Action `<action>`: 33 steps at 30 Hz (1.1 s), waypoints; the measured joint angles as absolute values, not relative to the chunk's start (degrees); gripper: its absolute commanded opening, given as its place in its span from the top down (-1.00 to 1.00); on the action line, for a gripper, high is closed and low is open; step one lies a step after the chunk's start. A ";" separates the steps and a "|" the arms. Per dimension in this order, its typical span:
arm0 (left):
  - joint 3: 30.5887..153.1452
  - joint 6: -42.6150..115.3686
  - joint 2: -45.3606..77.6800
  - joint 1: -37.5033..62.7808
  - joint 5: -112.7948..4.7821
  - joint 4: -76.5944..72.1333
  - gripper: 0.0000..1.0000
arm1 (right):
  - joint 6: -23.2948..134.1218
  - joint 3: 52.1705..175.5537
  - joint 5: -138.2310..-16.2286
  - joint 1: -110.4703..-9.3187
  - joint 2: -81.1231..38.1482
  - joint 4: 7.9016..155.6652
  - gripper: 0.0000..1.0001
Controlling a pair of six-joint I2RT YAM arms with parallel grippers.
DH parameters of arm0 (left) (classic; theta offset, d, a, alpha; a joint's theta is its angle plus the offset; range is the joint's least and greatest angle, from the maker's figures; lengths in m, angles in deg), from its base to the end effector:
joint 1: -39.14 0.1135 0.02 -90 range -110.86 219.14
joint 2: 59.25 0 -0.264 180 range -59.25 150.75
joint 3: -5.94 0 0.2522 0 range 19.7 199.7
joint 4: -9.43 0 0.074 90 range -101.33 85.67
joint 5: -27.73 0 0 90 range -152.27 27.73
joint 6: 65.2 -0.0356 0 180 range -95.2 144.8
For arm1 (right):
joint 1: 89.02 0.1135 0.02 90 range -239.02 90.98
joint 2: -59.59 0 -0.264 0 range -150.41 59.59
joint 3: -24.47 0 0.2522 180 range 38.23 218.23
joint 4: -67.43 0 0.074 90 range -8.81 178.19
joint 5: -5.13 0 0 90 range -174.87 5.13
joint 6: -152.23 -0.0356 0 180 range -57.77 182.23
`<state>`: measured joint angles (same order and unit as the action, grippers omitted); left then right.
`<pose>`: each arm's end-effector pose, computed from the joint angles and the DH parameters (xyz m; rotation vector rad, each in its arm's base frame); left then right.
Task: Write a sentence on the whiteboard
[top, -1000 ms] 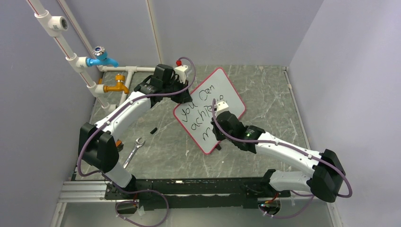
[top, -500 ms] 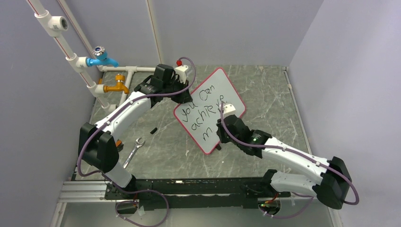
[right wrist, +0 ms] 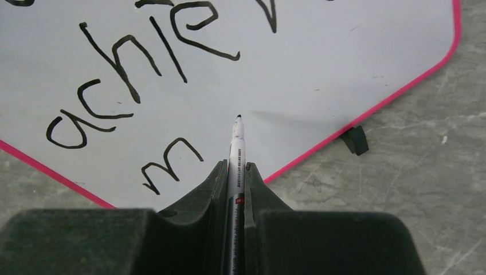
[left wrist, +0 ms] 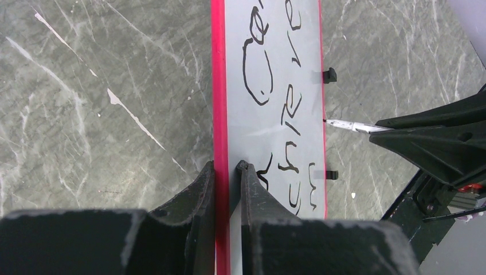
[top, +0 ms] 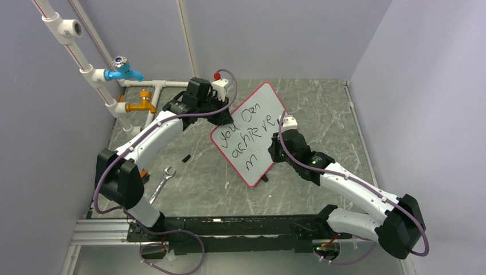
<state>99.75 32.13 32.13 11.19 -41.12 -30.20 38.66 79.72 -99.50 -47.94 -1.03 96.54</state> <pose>0.3153 -0.1818 0.3233 0.6112 2.1885 -0.7429 0.1800 0.1450 0.2585 -0.1853 2.1666 0.3753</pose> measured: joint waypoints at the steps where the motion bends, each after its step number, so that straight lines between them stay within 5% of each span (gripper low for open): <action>1: 99.75 32.13 32.13 11.19 -41.12 -30.20 1.00 | 38.66 79.75 -99.02 -48.03 -1.49 96.13 1.00; 33: 99.75 32.13 32.13 11.19 -40.95 -30.27 1.00 | 38.02 77.78 -90.28 -48.44 -3.39 91.30 1.00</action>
